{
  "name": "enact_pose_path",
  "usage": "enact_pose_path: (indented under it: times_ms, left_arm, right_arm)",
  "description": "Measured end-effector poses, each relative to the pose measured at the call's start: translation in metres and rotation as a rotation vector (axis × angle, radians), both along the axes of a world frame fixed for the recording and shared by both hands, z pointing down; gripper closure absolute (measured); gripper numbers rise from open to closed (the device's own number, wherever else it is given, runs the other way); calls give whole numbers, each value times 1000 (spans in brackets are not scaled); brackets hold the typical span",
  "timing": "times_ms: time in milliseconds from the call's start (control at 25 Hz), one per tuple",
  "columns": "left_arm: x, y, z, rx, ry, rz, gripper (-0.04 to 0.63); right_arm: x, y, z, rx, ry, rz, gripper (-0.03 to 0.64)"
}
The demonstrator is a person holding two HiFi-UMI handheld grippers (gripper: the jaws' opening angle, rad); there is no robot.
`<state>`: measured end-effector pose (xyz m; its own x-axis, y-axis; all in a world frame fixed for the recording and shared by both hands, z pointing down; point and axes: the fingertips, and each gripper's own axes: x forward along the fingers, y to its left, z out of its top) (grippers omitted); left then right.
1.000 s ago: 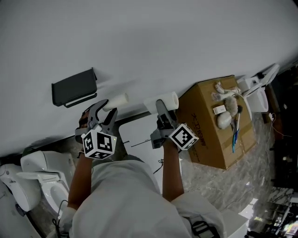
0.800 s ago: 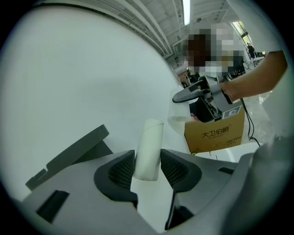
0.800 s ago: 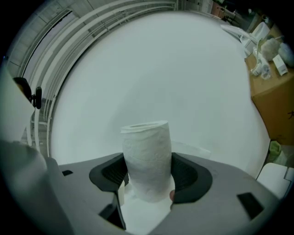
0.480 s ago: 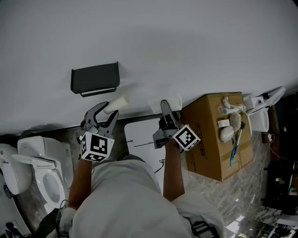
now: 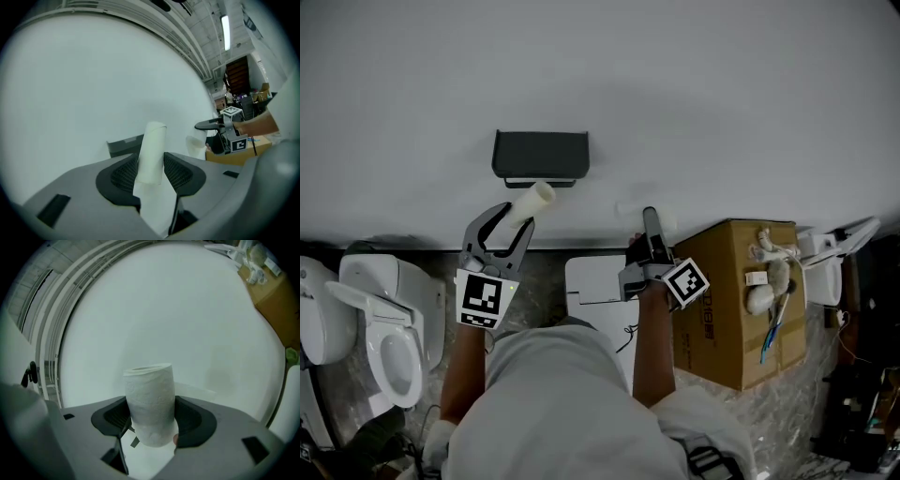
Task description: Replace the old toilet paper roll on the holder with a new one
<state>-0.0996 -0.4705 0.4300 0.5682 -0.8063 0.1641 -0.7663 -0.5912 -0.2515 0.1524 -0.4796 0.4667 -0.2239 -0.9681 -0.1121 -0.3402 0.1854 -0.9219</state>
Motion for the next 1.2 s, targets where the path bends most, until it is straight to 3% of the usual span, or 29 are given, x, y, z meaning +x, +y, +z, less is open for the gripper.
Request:
enact_pose_path:
  times_ms: [320, 760, 1200]
  left_arm:
    - [-57, -8, -23, 54, 79, -146, 399]
    - [-100, -12, -31, 76, 81, -270, 400]
    - [-135, -8, -24, 62, 48, -354, 399]
  right_arm:
    - [-20, -27, 6, 4, -218, -12, 322]
    - [-56, -69, 12, -17, -346, -75, 326]
    - [-98, -92, 13, -28, -385, -157, 330]
